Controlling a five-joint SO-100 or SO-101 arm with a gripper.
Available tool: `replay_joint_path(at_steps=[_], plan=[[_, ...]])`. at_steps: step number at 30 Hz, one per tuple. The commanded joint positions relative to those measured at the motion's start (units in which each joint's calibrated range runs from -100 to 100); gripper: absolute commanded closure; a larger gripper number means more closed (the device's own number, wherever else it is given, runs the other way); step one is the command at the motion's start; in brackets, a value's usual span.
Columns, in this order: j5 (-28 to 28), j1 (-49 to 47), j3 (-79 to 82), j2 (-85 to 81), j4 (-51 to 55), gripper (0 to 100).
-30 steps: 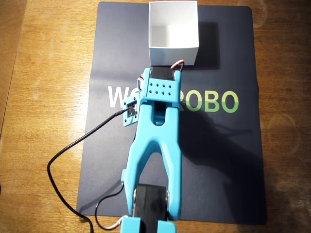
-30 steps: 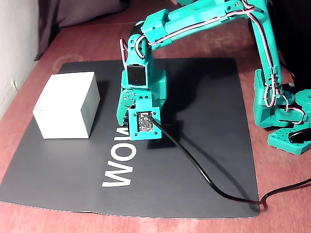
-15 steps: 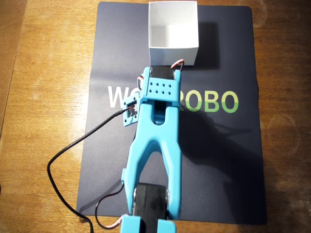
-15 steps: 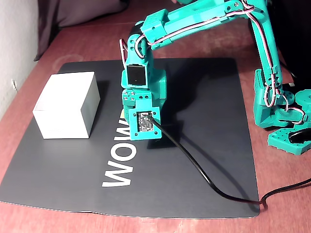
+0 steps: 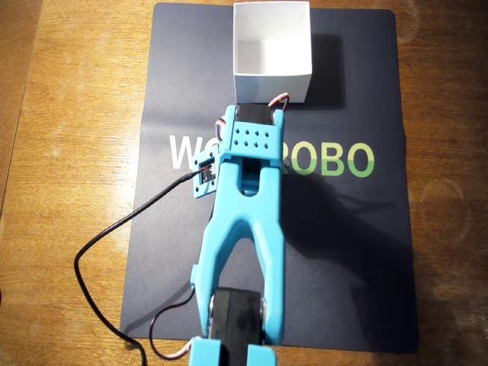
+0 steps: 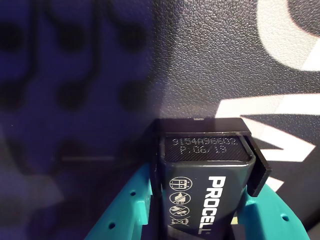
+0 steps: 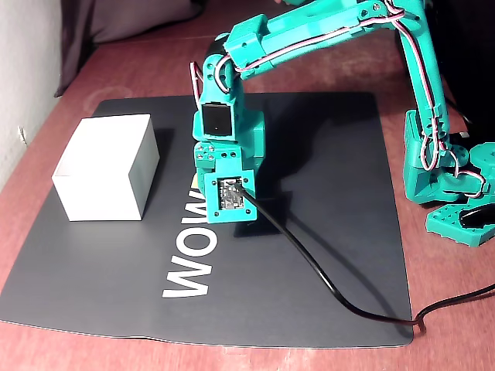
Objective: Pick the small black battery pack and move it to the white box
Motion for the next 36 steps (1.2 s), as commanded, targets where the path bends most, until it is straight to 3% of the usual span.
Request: replay_joint_path(at_steps=[1,36], plan=[[-0.2,0.6,-1.1,-1.8,0.8,90],[0.2,-0.5,-2.8,-12.5,2.6,92]])
